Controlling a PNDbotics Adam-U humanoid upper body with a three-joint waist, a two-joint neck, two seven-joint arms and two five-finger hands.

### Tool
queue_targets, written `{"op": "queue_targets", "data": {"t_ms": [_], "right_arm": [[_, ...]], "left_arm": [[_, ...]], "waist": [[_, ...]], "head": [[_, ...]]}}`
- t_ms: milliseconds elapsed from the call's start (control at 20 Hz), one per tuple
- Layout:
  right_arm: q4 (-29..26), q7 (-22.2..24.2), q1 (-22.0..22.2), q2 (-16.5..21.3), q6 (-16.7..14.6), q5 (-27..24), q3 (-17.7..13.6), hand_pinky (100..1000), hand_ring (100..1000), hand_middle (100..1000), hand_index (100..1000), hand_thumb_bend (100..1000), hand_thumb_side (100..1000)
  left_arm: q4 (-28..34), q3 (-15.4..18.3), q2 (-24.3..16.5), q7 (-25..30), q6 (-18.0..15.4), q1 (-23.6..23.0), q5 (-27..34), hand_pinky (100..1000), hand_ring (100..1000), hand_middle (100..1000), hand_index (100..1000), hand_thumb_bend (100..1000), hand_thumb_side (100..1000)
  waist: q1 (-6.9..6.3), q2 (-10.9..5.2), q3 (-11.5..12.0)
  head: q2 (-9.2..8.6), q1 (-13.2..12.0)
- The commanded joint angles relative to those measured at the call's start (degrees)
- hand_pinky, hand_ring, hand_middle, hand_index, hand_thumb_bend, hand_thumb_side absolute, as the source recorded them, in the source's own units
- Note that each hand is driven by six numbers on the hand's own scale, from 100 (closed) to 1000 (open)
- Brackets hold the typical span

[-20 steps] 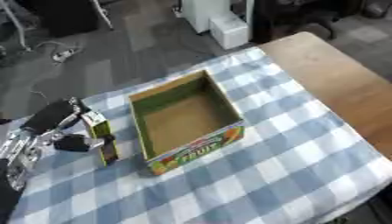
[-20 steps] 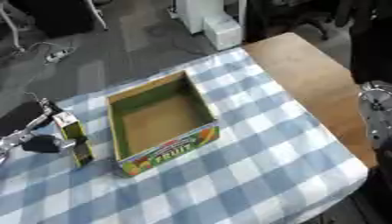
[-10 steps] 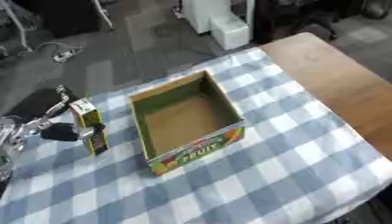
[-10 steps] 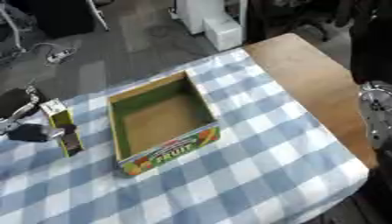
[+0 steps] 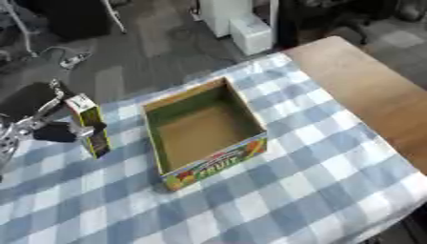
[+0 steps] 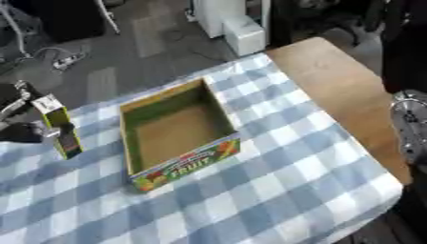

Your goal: Pick up objects on the table and place them in the box.

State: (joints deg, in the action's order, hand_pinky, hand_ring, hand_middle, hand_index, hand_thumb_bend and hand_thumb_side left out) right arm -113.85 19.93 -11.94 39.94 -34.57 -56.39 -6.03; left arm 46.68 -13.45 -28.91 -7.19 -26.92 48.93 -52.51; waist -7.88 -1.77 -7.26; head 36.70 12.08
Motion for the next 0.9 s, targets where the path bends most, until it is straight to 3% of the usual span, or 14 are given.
{"op": "queue_targets", "data": {"t_ms": [50, 500, 900], "right_arm": [[-0.74, -0.01, -0.29, 2.08, -0.24, 0.16, -0.65, 400, 338, 365, 530, 100, 1000], [-0.74, 0.08, 0.22, 2.28, -0.36, 0.40, -0.61, 401, 338, 365, 530, 100, 1000], [-0.74, -0.21, -0.38, 2.34, 0.37, -0.11, -0.56, 401, 339, 366, 532, 100, 1000]], "left_arm": [[1.97, 0.40, -2.87, 0.98, -0.02, 2.18, 2.23, 100, 100, 100, 212, 454, 745], [5.13, 0.37, -4.61, 3.23, 1.32, 5.09, 9.58, 100, 100, 100, 222, 462, 738], [5.31, -0.07, -4.50, 4.89, 1.52, 6.99, 11.87, 100, 100, 100, 223, 462, 739]], "waist": [[0.35, -0.78, 0.18], [0.30, -1.27, 0.50], [0.02, -1.51, 0.10]], "head": [[-0.94, -0.38], [-2.67, -0.42], [-3.61, -1.00]]}}
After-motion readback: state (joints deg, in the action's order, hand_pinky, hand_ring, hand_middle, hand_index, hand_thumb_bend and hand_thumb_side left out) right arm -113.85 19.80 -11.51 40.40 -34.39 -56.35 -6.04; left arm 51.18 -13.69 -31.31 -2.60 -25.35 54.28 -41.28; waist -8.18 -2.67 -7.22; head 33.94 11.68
